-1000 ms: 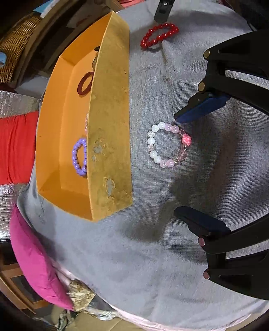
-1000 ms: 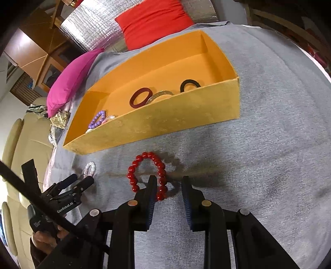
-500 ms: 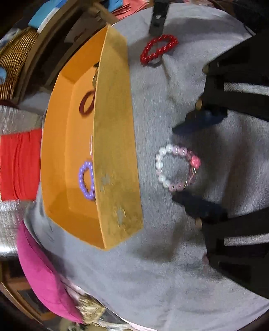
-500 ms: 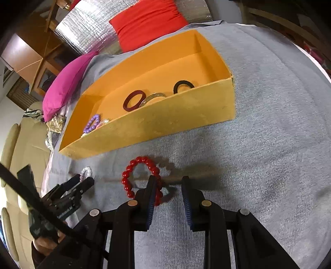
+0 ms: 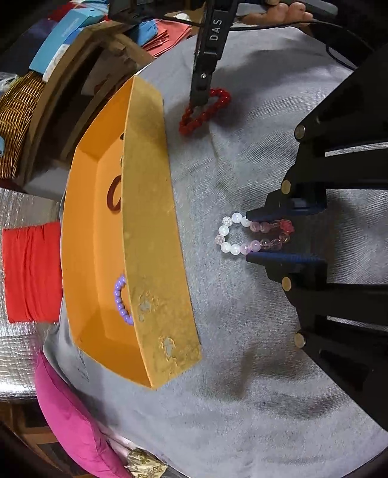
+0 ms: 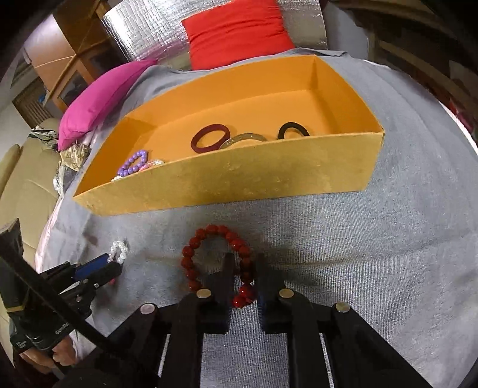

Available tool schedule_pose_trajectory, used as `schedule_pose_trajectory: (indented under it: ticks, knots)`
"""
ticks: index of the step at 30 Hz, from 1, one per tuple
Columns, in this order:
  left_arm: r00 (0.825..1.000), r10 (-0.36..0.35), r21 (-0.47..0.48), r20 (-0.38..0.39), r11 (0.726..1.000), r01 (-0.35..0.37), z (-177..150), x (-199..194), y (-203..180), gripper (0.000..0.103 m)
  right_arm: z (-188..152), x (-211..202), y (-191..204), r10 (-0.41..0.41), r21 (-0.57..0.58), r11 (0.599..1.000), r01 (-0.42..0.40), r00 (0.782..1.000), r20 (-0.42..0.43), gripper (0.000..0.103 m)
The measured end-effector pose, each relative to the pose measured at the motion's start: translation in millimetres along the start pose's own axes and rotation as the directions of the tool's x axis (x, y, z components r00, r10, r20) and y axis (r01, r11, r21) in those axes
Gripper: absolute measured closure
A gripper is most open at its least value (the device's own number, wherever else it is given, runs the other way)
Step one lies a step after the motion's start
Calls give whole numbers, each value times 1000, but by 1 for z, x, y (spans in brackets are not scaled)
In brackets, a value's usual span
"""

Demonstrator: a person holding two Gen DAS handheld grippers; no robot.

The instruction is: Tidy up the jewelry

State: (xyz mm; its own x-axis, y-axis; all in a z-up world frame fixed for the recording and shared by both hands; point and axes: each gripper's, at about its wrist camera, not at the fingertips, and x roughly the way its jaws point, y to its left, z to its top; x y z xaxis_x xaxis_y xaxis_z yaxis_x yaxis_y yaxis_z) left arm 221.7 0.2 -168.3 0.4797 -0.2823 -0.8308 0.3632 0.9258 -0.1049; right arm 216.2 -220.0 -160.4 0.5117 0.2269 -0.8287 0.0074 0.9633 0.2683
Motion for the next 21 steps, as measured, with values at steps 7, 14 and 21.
schedule_pose_trajectory:
  ticks: [7,14,21]
  knots:
    - [999,42,17,-7,999,-42,3,7,-2,81,-1,1,0,-19,-7,1000,19,1000,-12,92]
    - [997,80,46,-4,996,-80,0,6,-6,81,-6,1,-5,10,-6,1000,-10,999,-54,92]
    - [994,111,68,3,991,-111,-4,4,-12,81,-7,2,-6,15,-20,1000,-16,998,-59,92]
